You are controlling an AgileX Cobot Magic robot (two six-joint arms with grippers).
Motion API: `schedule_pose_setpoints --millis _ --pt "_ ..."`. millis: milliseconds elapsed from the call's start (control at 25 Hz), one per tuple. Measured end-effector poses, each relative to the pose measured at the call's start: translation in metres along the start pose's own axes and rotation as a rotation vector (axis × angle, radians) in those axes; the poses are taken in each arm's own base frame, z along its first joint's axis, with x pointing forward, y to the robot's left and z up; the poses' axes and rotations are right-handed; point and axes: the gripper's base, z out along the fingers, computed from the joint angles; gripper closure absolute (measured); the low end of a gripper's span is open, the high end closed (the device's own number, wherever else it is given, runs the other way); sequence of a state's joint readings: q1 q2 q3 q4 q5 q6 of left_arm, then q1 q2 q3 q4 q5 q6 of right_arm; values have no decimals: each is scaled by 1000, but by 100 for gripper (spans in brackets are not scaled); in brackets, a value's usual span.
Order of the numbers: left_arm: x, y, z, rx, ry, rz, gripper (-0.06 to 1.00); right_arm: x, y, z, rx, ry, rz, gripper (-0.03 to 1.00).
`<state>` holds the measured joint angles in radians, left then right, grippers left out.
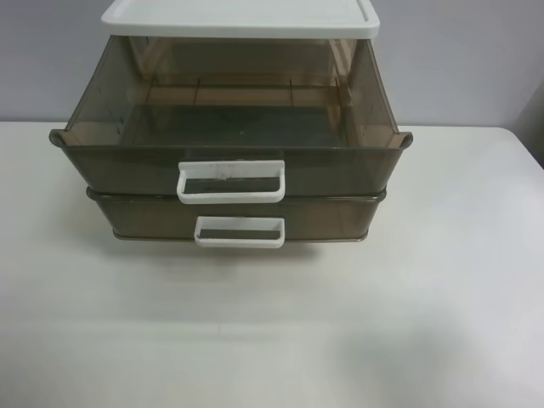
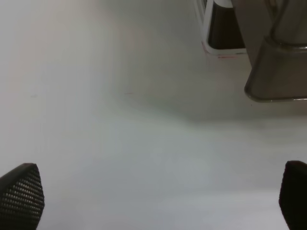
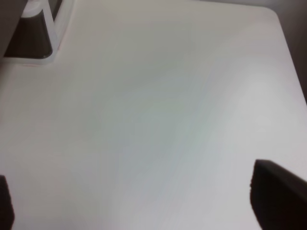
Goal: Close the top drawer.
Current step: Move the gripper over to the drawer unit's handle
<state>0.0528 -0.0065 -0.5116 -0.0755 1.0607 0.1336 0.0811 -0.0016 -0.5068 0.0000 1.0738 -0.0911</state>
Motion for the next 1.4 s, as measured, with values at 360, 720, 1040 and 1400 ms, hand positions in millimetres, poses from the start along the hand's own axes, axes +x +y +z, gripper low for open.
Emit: schedule_pose_setpoints --millis 360,720,1040,1400 --pt "0 0 0 0 0 0 -5 0 0 0 0 0 0 1" --pt "0 0 0 0 0 0 -5 0 0 0 -5 0 3 1" --pt "0 0 0 0 0 0 -5 -68 1 2 -134 54 -43 1" --pt "0 0 0 0 0 0 -5 -164 57 57 -472 210 -350 1"
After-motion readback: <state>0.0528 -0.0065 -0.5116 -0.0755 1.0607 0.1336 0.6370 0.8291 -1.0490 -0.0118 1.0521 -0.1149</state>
